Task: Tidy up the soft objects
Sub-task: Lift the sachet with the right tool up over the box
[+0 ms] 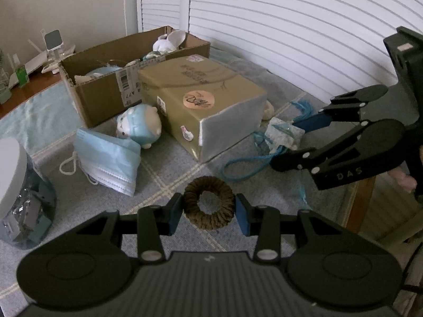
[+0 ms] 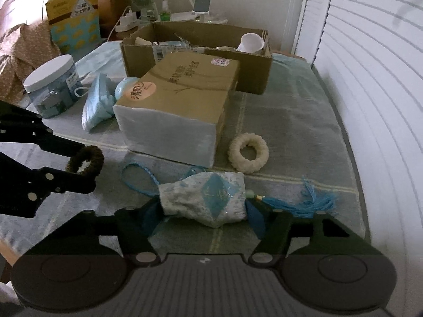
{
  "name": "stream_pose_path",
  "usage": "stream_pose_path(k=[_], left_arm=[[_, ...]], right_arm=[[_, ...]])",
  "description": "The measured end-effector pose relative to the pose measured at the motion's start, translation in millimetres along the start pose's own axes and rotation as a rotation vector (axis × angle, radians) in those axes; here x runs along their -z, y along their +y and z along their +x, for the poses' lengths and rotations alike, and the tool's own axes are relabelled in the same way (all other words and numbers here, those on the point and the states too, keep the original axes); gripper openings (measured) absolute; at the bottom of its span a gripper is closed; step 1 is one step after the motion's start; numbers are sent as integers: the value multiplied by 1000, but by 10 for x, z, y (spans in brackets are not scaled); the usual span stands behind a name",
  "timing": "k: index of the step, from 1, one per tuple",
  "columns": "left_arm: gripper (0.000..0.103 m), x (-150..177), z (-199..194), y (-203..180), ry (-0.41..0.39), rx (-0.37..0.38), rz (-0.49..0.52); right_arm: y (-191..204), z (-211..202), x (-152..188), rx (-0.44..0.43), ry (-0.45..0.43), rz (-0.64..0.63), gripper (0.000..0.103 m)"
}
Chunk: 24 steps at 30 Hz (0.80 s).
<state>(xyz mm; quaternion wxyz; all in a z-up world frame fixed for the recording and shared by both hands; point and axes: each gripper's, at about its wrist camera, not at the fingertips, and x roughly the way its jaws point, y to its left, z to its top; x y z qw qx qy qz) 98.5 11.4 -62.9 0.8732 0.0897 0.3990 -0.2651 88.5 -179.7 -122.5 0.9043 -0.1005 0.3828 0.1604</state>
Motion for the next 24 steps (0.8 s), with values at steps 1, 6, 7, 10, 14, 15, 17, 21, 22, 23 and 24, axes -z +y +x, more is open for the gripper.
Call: stream_pose_path(k=[1,6,7,10,14,15,17,21,22,23,24], left_arm=[[42,-3,-12,-6,-1,2,3],[42,-16,-77,-35,-14,0,13],[42,-18,-89,-37,-17,0,12],[42,-13,-126,-48,-24,-2,14],[42,-12,-167,-60,-30,-7,18],[42,-12,-175,-61,-30,-8,19],[42,-9,-196,-68,-24,-11,21],[42,-11,-255,-97,-13,-27,27],[42,-11,-269,-99,-12,-30,24],[42,-8,-292,-99,-13,-31,21],[42,-5,-316,-98,-16,-31,16]], right_arm=[[0,-25,1,3,-6,1,65],[-6,-150,-14,10,-21,-1,53],[-8,-170,-16,12,-21,-2,52],[-9,-239,-16,22,-32,-4,52],[-19,-331,-21,33,-47,-4,49],[-21,-363,-29,39,-54,-6,49],[-31,-427,-55,43,-67,-9,49],[-46,-551,-166,58,-105,-18,49],[-44,-576,-198,63,-117,-24,49],[-41,-600,-238,66,-128,-33,49],[-39,-622,-283,70,-140,-40,49]])
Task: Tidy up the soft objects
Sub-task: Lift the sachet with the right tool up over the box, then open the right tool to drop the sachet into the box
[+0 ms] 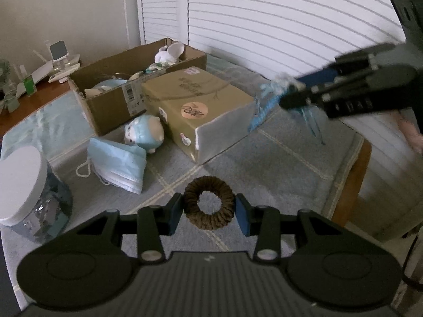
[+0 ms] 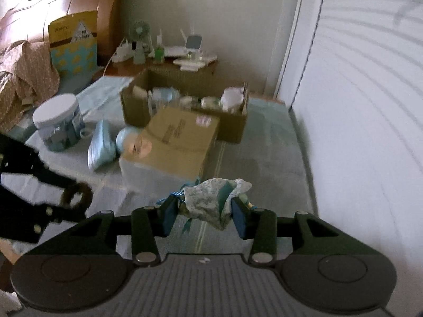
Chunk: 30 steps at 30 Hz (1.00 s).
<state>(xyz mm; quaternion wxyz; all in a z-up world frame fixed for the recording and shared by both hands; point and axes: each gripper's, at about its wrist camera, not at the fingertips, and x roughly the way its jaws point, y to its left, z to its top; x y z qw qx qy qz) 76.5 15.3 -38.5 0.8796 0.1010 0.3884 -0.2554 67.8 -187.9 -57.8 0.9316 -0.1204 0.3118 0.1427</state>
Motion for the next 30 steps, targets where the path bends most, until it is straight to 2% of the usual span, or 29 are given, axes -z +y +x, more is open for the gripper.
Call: stream_pose_path(k=[7,15,23,26,28,30], left_arm=[[42,19,-157,88,-33,-15,-43],[42,66,-233,278,-48,-51,-94],[42,82,-240,454,-47,-94,-143],[42,83,-237,495,-44,-110,-155],[42,80,-235,527,-41,-115,-162],[42,71,-224,553,-37,-120,-165]], right_arm=[[15,33,-479,3,-96,-42,49],[93,366,-1234,-19,-170,-143,49],[189,945,-1743,-82,-152,-195,50],[210,1141,-1804,-108,-126,-199,60],[221,1243,-1798,-113,-107,-203,84],[216,1278,-1764,-122,-104,-196,97]])
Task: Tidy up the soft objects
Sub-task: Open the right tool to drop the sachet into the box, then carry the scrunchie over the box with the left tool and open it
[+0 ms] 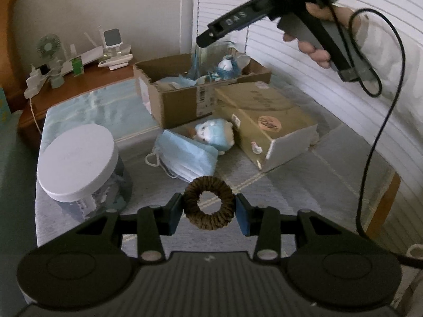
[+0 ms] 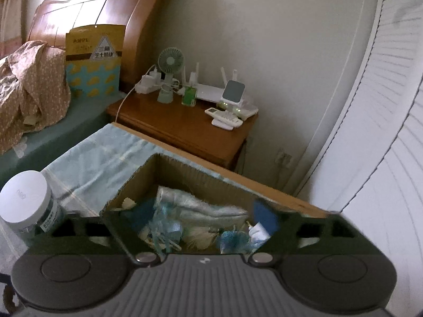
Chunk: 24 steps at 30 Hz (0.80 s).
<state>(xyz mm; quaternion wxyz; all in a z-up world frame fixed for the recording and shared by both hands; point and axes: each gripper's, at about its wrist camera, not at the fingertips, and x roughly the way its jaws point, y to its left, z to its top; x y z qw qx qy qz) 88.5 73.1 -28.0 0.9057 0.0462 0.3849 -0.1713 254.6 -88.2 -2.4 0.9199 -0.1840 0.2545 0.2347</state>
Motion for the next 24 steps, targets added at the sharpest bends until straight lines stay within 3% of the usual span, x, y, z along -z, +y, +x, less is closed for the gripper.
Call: stream_pose_path(k=[3,15,24], left_arm=[[42,-24,17,9,2,-3,0],[42,-206,-23,-71,-10,-1,37],[42,-562,4,-51,-34,-13,67]], right_arm=[[-9,-41,78,-5,-5,21,103],[-39,-146,248,34,49,50,103],[-24,-289,457,71,121,98,103]])
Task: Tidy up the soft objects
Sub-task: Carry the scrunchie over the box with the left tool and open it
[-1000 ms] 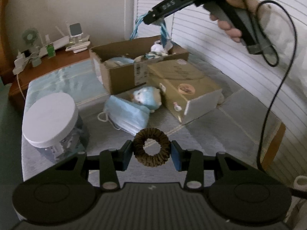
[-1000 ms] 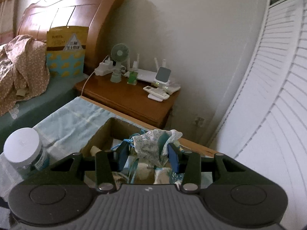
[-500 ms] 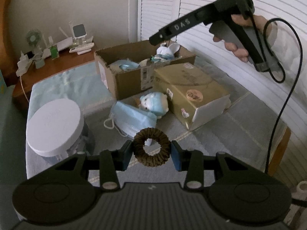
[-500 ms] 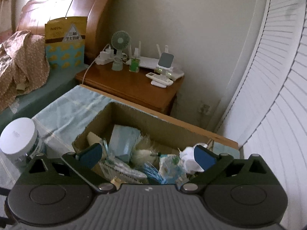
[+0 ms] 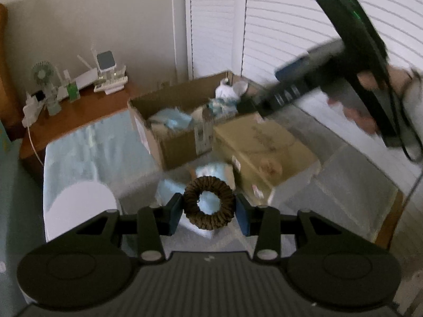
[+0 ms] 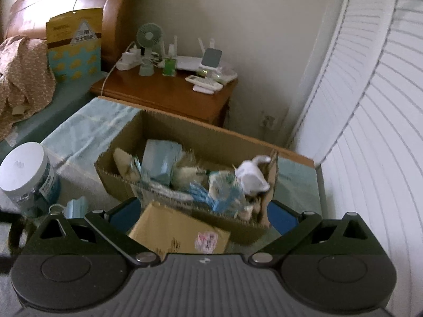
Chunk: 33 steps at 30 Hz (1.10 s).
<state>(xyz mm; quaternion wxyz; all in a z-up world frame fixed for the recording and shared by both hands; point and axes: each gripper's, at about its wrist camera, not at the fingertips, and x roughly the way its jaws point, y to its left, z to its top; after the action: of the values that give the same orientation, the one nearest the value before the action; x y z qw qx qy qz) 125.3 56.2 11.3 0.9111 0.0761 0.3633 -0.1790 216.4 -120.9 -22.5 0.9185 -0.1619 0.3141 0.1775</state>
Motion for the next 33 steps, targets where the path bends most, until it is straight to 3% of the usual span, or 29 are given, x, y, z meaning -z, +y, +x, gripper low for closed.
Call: stream_pose_path(k=[10,21,22,24,25,26,33], left_arm=[[42,-750,289,163,-66,-21,13],[43,-1445,1007,243,-49,-20,-3],[46,-1488,1082,251,-44,-18,-12],[62,-1533,1188,246,-38,-35,-17],[80,-1546,1214,242,-41,-49,-24],[85,-1548,1225,245,-52,-62,-35],[94,-1459,1064,237,-84,-53,-50]], right_arm=[[-47,-219,334,32,-1,97,103],[-106,-521,661,27,-32,187,103],[-122,-536,666,29,-35,194,103],[-149,-569,675,32,-41,206,103],[-158,-580,680,32,-44,211,103],[-170,-597,690,32,-47,216,103],[-192,-661,738,33,-61,236,103]])
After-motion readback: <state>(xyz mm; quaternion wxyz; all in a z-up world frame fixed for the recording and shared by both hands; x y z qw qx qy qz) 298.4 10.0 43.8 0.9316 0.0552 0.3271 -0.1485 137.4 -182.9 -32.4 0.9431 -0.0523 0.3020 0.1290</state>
